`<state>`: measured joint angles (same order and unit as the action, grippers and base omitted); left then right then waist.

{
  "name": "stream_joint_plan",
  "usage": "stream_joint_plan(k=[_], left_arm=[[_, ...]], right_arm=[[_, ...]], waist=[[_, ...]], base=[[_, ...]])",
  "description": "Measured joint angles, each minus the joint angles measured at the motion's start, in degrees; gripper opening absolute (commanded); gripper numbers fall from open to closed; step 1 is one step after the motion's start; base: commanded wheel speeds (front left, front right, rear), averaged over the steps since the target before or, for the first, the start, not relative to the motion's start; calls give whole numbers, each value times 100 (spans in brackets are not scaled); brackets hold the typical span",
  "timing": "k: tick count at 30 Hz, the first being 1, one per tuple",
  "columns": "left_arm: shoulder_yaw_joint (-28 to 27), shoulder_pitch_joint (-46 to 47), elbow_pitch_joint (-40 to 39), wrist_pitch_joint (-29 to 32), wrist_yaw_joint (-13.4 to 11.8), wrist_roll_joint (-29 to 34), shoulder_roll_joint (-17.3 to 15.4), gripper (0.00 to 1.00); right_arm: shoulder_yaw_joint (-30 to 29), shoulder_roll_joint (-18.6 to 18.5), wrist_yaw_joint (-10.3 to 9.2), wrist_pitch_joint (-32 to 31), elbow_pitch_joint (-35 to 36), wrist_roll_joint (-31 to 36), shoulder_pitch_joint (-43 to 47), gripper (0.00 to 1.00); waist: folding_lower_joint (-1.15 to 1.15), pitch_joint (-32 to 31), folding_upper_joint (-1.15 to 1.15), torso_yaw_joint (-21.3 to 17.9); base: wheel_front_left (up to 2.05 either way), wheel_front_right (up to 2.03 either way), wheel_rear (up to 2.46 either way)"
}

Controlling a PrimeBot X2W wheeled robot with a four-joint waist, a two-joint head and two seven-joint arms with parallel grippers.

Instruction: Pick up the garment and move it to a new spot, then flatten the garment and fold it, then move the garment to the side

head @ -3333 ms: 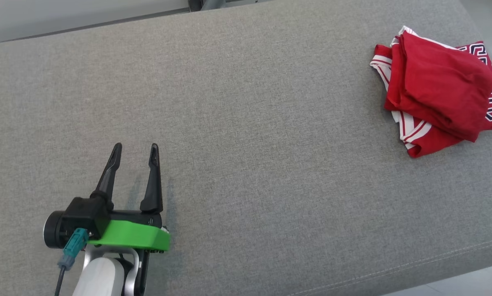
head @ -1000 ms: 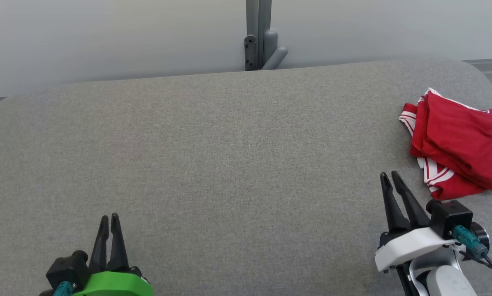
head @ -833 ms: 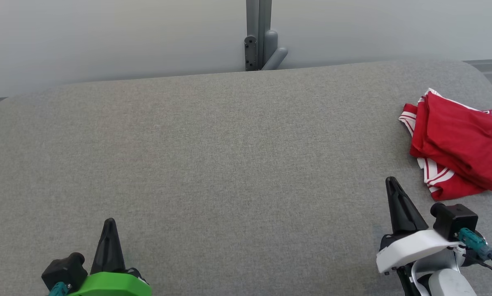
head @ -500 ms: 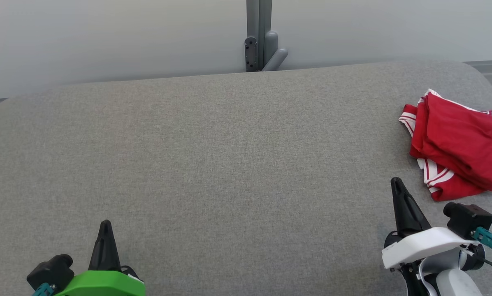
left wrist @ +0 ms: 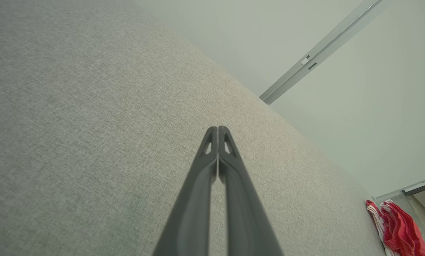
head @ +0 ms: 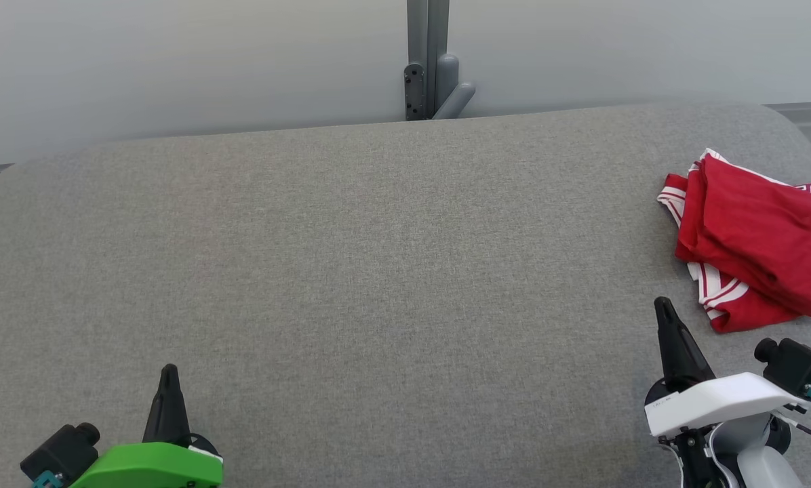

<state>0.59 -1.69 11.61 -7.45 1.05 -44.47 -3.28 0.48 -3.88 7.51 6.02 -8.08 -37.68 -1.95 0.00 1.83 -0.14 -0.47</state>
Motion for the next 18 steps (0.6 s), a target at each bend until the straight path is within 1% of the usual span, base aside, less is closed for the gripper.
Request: stream_joint_plan(k=[18], left_arm=[[-170,32,-68,363,151,-1269,9,0]], right_arm=[[-52,-53,0,-218,0,-1510,42,0]], waist=[[0,-33,0,9]], base=[[0,0,0]])
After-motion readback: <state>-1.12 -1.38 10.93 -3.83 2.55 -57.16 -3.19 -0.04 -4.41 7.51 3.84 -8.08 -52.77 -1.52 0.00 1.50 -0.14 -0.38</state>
